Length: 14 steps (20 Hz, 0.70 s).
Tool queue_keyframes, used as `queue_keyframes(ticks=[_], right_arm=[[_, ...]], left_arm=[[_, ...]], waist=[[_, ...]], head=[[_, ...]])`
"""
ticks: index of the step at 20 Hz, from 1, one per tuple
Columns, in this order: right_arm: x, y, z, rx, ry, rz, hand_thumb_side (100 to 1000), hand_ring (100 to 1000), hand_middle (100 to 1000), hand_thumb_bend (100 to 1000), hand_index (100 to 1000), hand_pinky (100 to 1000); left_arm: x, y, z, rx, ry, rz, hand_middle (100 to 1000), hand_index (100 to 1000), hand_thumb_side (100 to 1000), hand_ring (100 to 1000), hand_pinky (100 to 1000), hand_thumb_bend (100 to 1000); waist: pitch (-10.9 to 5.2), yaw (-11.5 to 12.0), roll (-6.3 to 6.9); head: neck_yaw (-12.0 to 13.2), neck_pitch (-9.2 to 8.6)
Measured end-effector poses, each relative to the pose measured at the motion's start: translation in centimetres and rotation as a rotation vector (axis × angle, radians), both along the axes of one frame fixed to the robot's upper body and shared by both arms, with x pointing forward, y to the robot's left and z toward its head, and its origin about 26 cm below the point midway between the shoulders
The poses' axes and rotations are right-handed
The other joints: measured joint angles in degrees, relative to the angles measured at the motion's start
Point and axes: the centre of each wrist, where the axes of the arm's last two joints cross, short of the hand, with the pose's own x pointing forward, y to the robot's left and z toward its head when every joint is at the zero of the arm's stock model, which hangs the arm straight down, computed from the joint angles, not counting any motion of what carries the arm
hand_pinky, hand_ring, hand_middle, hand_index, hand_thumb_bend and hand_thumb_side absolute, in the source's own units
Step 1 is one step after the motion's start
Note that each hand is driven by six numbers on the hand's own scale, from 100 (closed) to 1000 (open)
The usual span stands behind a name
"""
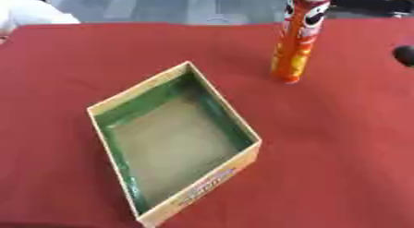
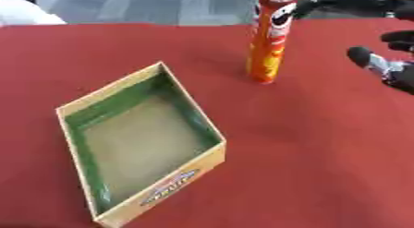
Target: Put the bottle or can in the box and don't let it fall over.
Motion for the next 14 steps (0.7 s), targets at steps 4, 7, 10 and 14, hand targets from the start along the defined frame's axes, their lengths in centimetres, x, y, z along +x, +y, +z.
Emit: queue_keyframes(ticks=[4, 7, 10, 14], right_arm=[[0.0, 0.0, 0.0, -0.002, 0.001, 0.005, 365, 743, 866, 771, 844, 793], [0.2, 0.3, 0.2, -0.009, 0.003, 0.016, 353, 749, 870, 783, 850, 795], [0.6, 0.6, 0.4, -0.030, 0.017, 0.034, 326, 764, 882, 802, 868, 798], [1.3, 1.2, 0.9, -0.079, 0.040, 0.068, 297, 781, 899, 811, 884, 803]], left_arm=[[0.0, 0.0, 0.0, 0.000, 0.000, 0.000, 768, 800, 776, 844, 732, 460], [0.0, 0.0, 0.0, 0.000, 0.000, 0.000, 768, 800, 776, 844, 732, 460], [0.0, 0.0, 0.0, 0.000, 0.000, -0.001, 769, 800, 776, 844, 732, 460], [0.0, -0.1, -0.1, 0.000, 0.002, -0.007, 769, 800, 776, 844, 732, 460]], waist=[[0.00, 0.00, -0.01], [-0.02, 0.00, -0.01], [-0.06, 0.00, -0.01], [-0.26, 0.06, 0.09]], head=[[0.09, -0.04], [0.07, -0.25], [-0.12, -0.29], [-0.37, -0.35]])
